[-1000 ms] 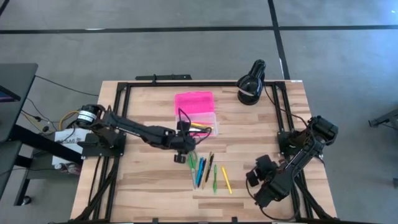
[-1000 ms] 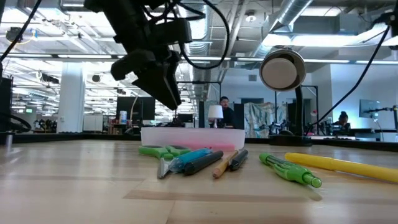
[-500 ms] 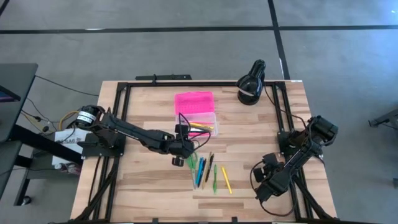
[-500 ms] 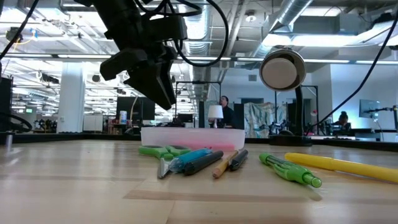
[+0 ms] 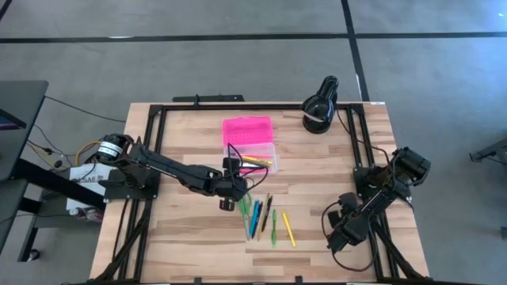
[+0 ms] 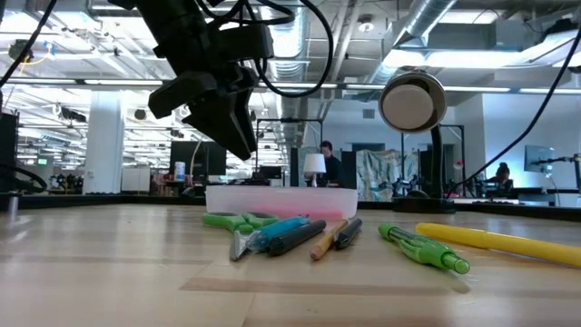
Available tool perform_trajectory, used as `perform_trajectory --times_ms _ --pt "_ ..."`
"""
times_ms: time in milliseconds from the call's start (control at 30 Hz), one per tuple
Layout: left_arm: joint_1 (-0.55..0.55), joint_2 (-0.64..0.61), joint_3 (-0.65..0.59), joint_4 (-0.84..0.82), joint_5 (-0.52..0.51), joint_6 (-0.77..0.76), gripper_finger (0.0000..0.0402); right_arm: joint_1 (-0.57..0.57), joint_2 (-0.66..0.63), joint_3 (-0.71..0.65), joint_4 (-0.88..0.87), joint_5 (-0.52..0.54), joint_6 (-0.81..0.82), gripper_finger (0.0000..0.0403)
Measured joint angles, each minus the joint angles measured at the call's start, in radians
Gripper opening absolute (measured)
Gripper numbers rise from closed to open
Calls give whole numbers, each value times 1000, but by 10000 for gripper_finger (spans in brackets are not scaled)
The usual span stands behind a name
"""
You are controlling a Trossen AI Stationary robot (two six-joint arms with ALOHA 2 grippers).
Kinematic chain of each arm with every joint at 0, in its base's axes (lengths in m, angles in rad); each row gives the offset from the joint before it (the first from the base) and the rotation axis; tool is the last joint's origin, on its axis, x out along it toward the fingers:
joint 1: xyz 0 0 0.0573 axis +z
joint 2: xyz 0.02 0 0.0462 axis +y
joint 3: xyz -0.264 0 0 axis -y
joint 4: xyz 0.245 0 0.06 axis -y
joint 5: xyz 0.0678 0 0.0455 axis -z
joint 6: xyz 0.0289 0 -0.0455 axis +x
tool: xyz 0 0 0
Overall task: Pick & place school supplies into a supply box
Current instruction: Put the orange pencil into the supply box
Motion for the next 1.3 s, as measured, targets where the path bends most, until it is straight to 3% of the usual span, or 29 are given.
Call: perform_trajectory --times_ms 300,533,800,1300 --pt "0 0 0 0 0 0 148 0 0 -28 -51 -87 -3 120" --pt "0 0 0 8 0 1 148 0 0 -28 -54 -88 -29 120" --pt "0 0 0 9 1 5 148 0 0 -28 24 2 -39 120" --pt "-1 0 0 5 8 -7 148 31 -6 -92 121 9 -38 120"
